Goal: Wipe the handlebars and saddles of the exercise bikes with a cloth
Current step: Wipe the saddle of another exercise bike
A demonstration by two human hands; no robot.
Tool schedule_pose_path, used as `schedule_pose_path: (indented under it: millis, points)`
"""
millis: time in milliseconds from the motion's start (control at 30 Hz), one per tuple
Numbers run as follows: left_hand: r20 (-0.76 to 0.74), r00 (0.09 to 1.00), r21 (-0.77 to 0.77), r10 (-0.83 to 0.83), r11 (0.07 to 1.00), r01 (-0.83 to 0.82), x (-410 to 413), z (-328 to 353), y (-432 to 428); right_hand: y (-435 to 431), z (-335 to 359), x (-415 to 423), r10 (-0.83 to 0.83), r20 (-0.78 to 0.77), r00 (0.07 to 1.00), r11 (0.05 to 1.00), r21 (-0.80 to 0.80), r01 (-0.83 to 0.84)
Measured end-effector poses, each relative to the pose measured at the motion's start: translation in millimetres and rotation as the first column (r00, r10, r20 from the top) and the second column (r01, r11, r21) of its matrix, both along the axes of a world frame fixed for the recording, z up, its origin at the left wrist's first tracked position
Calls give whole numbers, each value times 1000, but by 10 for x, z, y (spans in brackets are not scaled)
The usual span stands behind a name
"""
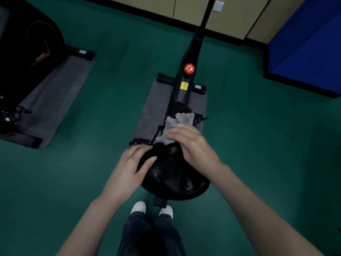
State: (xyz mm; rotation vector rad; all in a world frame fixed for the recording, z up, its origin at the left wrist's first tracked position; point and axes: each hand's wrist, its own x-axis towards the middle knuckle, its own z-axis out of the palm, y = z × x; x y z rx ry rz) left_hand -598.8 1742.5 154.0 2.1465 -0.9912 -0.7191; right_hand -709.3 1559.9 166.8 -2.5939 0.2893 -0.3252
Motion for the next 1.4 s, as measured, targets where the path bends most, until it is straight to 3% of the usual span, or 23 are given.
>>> schedule_pose_path:
  millis: [133,200,300,367,433,500,567,600,667,767,833,900,1033,1233,1400]
  points:
    - [-4,1000,-11,-6,1000,6,39,-24,-19,-314,139,472,-28,-63,998,997,-75,23]
    - [-8,1000,-17,-6,1000,6,52,-39,-14,-516,204,703,-169,-185,968,983,41,180]
    - [-14,1000,-30,-12,999,11,66,-48,1,-750,247,872,-306,-419,855,854,275,440]
    - [-20,1000,-38,-19,999,19,82,-52,7,-664,288,863,-250,-406,879,901,236,365]
    - [-18,999,-46,-32,998,31,93,-54,14,-468,287,753,-86,-344,935,987,97,127]
    - [-22,999,-52,-44,998,43,103,-56,25,-385,227,628,22,-258,966,999,38,-13]
    - [-29,998,-56,-50,997,49,109,-58,39,-443,176,583,-104,-133,986,982,142,123]
    - [-33,998,-57,-50,997,48,114,-59,40,-502,132,582,-251,-88,964,932,246,265]
    - [-41,998,-56,-48,997,46,117,-61,39,-607,20,585,-530,-106,841,706,495,507]
    - [-45,998,-58,-51,997,49,110,-61,40,-574,-155,485,-672,-200,713,395,718,574]
    - [-46,997,-60,-57,997,54,100,-54,51,-434,-192,349,-705,-234,669,315,743,591]
    - [-48,997,-59,-65,996,63,96,-52,64,-247,-202,163,-714,-235,659,369,675,639]
    - [-61,992,-44,-108,993,106,104,-61,97,188,-96,-272,-716,-149,682,575,428,697]
    - [-113,984,-43,-135,990,131,108,-77,172,673,29,-180,-739,35,673,649,302,698]
    - [-136,974,-32,-180,984,178,121,-53,191,960,-1,-408,-461,17,887,887,47,460]
